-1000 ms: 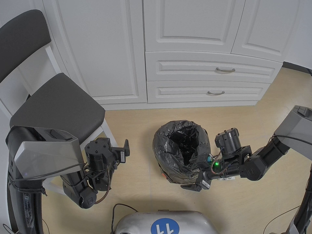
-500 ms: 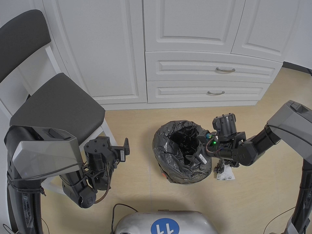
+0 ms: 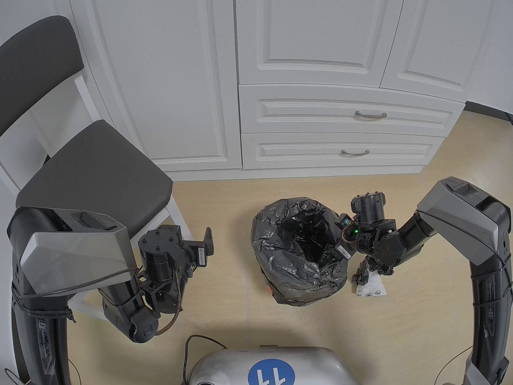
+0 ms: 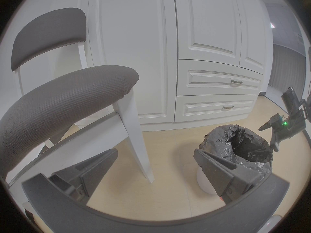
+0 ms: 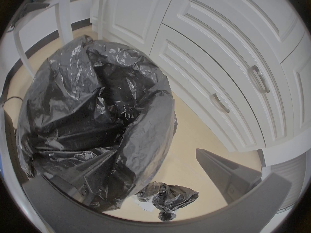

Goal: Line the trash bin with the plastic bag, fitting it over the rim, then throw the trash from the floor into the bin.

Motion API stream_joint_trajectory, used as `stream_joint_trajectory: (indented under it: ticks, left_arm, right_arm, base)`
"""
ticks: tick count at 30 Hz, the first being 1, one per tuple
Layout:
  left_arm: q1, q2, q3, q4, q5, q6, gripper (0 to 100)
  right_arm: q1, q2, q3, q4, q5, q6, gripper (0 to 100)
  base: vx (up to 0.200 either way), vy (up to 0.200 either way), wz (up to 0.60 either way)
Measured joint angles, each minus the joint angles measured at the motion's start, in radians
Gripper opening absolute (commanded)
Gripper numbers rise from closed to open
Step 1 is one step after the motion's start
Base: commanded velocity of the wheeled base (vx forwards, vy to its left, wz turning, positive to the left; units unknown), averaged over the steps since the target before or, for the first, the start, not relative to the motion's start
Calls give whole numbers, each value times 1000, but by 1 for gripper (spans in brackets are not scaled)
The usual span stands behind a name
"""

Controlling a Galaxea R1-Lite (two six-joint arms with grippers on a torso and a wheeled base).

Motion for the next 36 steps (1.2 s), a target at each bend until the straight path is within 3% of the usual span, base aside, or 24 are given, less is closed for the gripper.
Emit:
stream_joint_trajectory:
  ticks: [10, 16, 21, 22, 26, 36]
  left_arm:
    - [-6, 0, -4, 0, -2, 3, 100]
    - [-5, 0, -2, 0, -1, 1, 100]
    - [-3, 0, -2, 0, 0, 1, 100]
    - [-3, 0, -2, 0, 0, 1, 100]
    - [-2, 0, -3, 0, 0, 0, 100]
    - [0, -1, -1, -1, 0, 1, 100]
  right_arm:
    - [-51, -56, 103, -6, 9, -121, 100]
    - [-33, -74, 110, -81, 20, -90, 100]
    - [-1, -64, 120, -249, 30, -58, 100]
    - [9, -60, 124, -289, 34, -54, 0]
    - [52, -46, 153, -380, 53, -18, 0]
    - [136, -45, 228, -363, 141, 29, 0]
  base:
    - [0, 0, 0]
    - [0, 0, 0]
    - [0, 0, 0]
    - [0, 0, 0]
    - [0, 0, 0]
    - [0, 0, 0]
